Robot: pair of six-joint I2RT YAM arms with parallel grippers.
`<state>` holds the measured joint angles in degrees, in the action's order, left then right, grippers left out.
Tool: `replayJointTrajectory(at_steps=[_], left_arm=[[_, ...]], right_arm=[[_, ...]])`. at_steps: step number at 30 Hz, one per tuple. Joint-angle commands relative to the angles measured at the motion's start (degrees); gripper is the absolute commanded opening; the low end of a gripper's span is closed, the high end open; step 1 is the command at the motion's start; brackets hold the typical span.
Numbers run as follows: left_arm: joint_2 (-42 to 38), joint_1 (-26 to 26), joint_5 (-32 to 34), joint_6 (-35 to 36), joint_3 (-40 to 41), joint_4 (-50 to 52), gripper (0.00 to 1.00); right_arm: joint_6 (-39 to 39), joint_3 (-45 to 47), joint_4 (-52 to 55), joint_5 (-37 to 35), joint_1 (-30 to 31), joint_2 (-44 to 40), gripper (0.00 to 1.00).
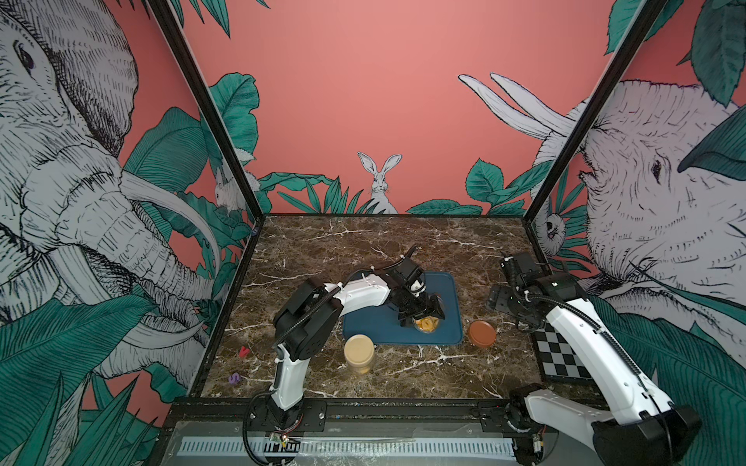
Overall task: Pour the cookies out of the jar
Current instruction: Pour the cookies in the jar onto the tray.
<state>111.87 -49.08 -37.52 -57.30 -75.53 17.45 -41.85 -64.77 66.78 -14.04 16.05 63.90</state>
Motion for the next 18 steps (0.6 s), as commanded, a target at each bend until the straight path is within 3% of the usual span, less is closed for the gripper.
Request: replayJointTrajectory(at_steps=[1, 4, 8, 11, 13, 14, 15, 16, 18], left_arm=[[-6.62, 0.47, -3.23, -13.88, 1.98, -13.31, 0.00], [-7.11, 0.65, -2.58, -16.09, 3.00, -12.75, 0.00], [-9.78, 0.56, -3.14, -28.50, 8.07, -24.10, 0.00], [-9.02, 1.03, -3.45, -28.39, 8.46, -23.25, 0.00], [-8.84, 0.18, -2.97, -35.80, 12.45, -35.51, 0.00], [-8.54, -0.13, -3.33, -32.00, 10.69, -32.54, 0.00], [-8.38, -0.06, -3.84, -24.74, 7.45, -20.85, 0.00], [-8.70, -0.06, -2.38, -21.16, 6.44, -15.89, 0.00], [-9.40, -0.31, -1.86, -21.02, 6.79, -17.78, 0.00]], right_arm=[[-0.96, -0.88, 1.71, -0.28, -0.29, -0.93, 0.96], [-0.96, -0.70, 1.75, -0.46, -0.29, -0.97, 0.96], [-1.00, -0.68, 1.95, -0.46, -0.30, -1.19, 0.95], [-1.09, 0.06, 1.51, -0.98, -0.25, -1.28, 0.95], [-1.30, -0.19, 1.48, -0.23, -0.31, -0.71, 0.95], [-1.31, -0.51, 1.47, -0.01, -0.31, -0.61, 0.94], [-1.31, -0.66, 1.49, -0.10, -0.32, -0.80, 0.94], [-1.32, -0.69, 1.58, -0.51, -0.39, -1.01, 0.95], [-0.90, -0.88, 1.89, -0.97, -0.41, -1.23, 0.95]])
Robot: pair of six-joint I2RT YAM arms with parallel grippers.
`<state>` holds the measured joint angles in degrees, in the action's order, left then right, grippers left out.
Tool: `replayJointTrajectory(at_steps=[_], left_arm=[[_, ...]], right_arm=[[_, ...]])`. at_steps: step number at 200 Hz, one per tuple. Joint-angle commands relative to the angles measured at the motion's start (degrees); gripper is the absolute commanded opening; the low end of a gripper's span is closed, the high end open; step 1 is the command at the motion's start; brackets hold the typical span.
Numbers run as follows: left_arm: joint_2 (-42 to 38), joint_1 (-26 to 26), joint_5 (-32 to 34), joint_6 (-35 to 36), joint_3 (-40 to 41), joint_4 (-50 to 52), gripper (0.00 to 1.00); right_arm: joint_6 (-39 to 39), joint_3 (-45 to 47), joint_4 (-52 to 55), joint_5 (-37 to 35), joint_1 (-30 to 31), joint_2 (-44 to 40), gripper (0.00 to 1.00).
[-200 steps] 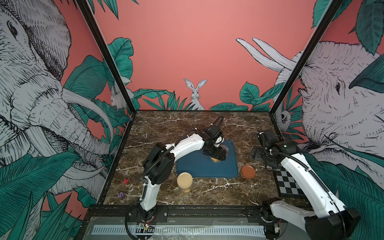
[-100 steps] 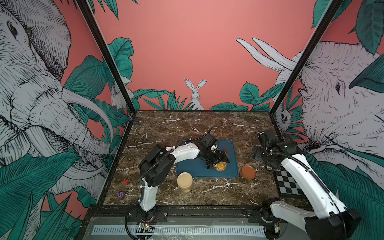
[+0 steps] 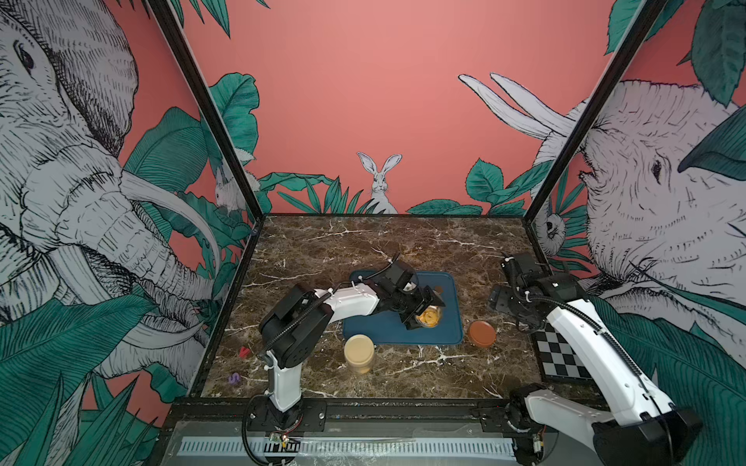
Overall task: Pour the cookies out of the jar
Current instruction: Pour the cookies in the jar onto the tray.
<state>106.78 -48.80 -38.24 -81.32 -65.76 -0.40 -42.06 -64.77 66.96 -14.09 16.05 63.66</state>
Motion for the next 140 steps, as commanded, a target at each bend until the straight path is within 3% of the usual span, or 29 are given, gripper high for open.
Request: replayJointTrajectory(at_steps=[1, 15, 76, 89, 114, 140], left_arm=[[-4.58, -0.60, -0.95, 6.94, -4.81, 4.58, 0.00], [-5.19, -0.45, 2.74, 15.18, -8.26, 16.60, 0.00], [0.83, -3.13, 15.51, 46.54, -21.36, 44.20, 0.00], [2.20, -5.01, 20.77, 52.77, -23.96, 47.16, 0.00], [5.54, -9.82, 38.11, 62.98, -30.36, 54.66, 0.00], [9.12, -11.27, 45.74, 67.07, -33.74, 59.52, 0.00]], right_arm=[[-0.49, -1.17, 2.01, -1.11, -0.40, -0.83, 0.95], [-0.34, -1.36, 2.54, -1.38, -0.32, -0.64, 0.95], [-0.74, -1.70, 2.17, -0.77, -0.49, -0.55, 0.94], [-0.70, -2.03, 2.36, -0.89, -0.49, -0.53, 0.94], [-0.65, -2.57, 2.78, -1.13, -0.53, -0.56, 0.94], [-0.65, -2.57, 3.05, -1.03, -0.62, -0.64, 0.94]])
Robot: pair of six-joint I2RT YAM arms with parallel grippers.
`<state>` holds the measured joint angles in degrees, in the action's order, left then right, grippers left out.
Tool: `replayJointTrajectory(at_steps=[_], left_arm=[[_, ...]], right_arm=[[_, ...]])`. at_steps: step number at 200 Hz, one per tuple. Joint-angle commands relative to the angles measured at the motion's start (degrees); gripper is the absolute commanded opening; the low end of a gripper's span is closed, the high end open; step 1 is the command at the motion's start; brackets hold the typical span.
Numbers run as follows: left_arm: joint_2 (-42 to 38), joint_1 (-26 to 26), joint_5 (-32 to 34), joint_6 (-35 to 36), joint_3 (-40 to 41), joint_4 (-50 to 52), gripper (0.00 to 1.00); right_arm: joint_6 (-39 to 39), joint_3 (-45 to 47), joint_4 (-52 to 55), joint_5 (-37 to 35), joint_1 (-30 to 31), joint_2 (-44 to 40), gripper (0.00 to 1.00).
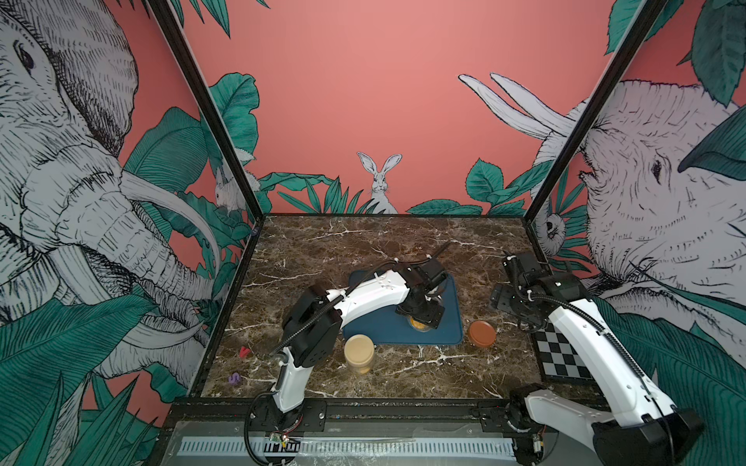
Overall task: Pour the cookies out of the jar
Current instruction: Pour the cookies in the jar onto the tray.
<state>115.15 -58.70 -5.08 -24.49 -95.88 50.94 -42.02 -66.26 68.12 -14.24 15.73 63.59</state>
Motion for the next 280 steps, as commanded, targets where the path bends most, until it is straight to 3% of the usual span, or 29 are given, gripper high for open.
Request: replayJointTrajectory(at_steps=[1, 48, 59, 76, 99, 120, 141, 158, 180, 217, 246, 254, 263, 274, 280], left_arm=[[0.76, -1.44, 12.83, 10.38, -3.62, 8.15, 0.00], [-0.19, -5.21, 27.87, 16.28, -3.60, 8.75, 0.00], [-0.37, -5.45, 27.21, 20.38, -0.84, 4.42, 0.00], [2.26, -6.18, 28.95, 20.36, -6.46, 10.53, 0.00], [2.43, -6.51, 26.26, 21.61, -9.05, 10.54, 0.00], [2.74, -6.57, 23.34, 20.23, -15.26, 16.43, 0.00], [2.16, -5.97, 19.44, 22.25, -6.91, 9.31, 0.00], [8.21, -5.72, 15.94, 20.09, -11.57, 17.63, 0.00], [3.02, -5.43, 11.38, 17.14, -7.13, 10.08, 0.00], [2.40, -4.48, 9.18, 14.31, -14.53, 14.34, 0.00], [0.76, -2.53, 3.90, 11.20, -14.50, 14.97, 0.00], [-0.21, -1.78, 2.80, 10.78, -11.09, 11.75, 0.00], [0.26, 0.60, -1.43, 8.92, -5.62, 7.25, 0.00], [1.49, 3.42, -13.12, 5.30, -5.66, 7.87, 0.00], [-0.92, 3.31, -14.20, 3.80, -3.64, 4.74, 0.00]], right_arm=[[-0.69, -1.08, 1.87, -0.88, -0.28, -0.57, 0.94], [-1.21, -1.42, 1.86, -0.29, -0.43, -1.61, 0.94], [-1.27, -1.03, 1.58, -0.41, -0.51, -1.74, 0.94], [-1.22, -0.85, 1.60, -0.53, -0.52, -1.16, 0.94], [-1.48, -0.18, 1.19, -0.42, -0.60, -1.58, 0.94], [-1.49, -0.49, 1.58, -0.61, -0.71, -1.72, 0.94], [-1.40, -0.22, 1.58, -1.38, -0.92, -2.16, 0.94], [-1.49, 0.10, 1.27, -0.94, -1.44, -2.16, 0.94], [-1.49, 0.06, 1.49, -0.83, -1.59, -2.63, 0.94], [-1.44, -0.04, 1.55, -0.26, -1.96, -2.95, 0.94], [-1.57, 0.03, 1.87, -0.35, -2.02, -3.63, 0.94], [-1.57, 0.27, 1.68, -0.41, -2.10, -3.95, 0.94], [-1.63, 1.03, 1.21, -0.16, -2.17, -4.09, 0.94], [-1.83, 1.33, 0.93, 0.45, -2.25, -3.77, 0.94], [-1.84, 1.22, 0.99, 0.73, -2.33, -3.50, 0.94]])
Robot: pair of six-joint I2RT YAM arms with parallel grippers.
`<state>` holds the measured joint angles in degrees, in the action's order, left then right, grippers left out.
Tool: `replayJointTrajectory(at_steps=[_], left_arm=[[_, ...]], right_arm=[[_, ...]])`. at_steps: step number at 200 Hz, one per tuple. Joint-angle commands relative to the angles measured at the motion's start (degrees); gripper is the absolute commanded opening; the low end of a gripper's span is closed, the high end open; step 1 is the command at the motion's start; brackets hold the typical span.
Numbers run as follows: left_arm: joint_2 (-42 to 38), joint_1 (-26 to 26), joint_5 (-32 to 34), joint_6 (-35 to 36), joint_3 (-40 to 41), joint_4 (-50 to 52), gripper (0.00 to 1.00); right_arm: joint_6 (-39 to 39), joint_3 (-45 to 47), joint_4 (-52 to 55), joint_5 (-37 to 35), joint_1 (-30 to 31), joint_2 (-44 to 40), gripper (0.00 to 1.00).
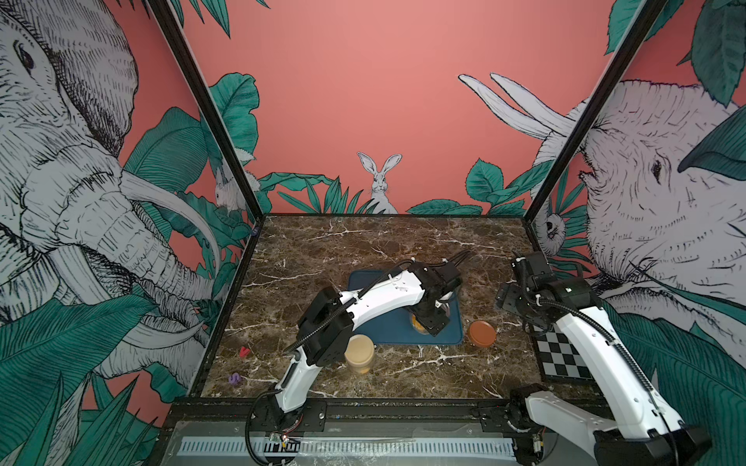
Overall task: Pour the cookies out of the jar
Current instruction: Pour the cookies in the jar onto the tray.
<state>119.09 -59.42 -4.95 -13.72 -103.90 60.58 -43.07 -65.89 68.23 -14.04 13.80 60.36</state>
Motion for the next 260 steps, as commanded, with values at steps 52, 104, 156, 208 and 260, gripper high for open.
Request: replayJointTrajectory(at_steps=[52, 104, 156, 208, 260], left_arm=[[-14.79, 8.70, -34.25, -35.31, 20.78, -36.45, 0.00], [-18.23, 8.35, -39.31, -71.72, 38.30, -75.69, 0.00], [-12.07, 6.62, -31.42, -95.81, 49.45, -111.56, 0.00], [-19.40, 5.54, -27.92, -94.77, 48.48, -102.20, 0.00], [-18.17, 5.64, -26.88, -99.77, 53.17, -105.26, 0.00]], right_arm=[[-0.25, -0.09, 1.21, 0.20, -0.75, 0.08, 0.94], [-0.09, -0.11, 1.80, -0.36, -0.95, -0.51, 0.93], [-0.40, -0.27, 1.42, -0.03, -1.06, -0.63, 0.93], [-0.24, -0.03, 2.06, -0.42, -1.16, -0.78, 0.93], [-0.44, 0.36, 2.00, -0.76, -1.15, -0.97, 0.93]])
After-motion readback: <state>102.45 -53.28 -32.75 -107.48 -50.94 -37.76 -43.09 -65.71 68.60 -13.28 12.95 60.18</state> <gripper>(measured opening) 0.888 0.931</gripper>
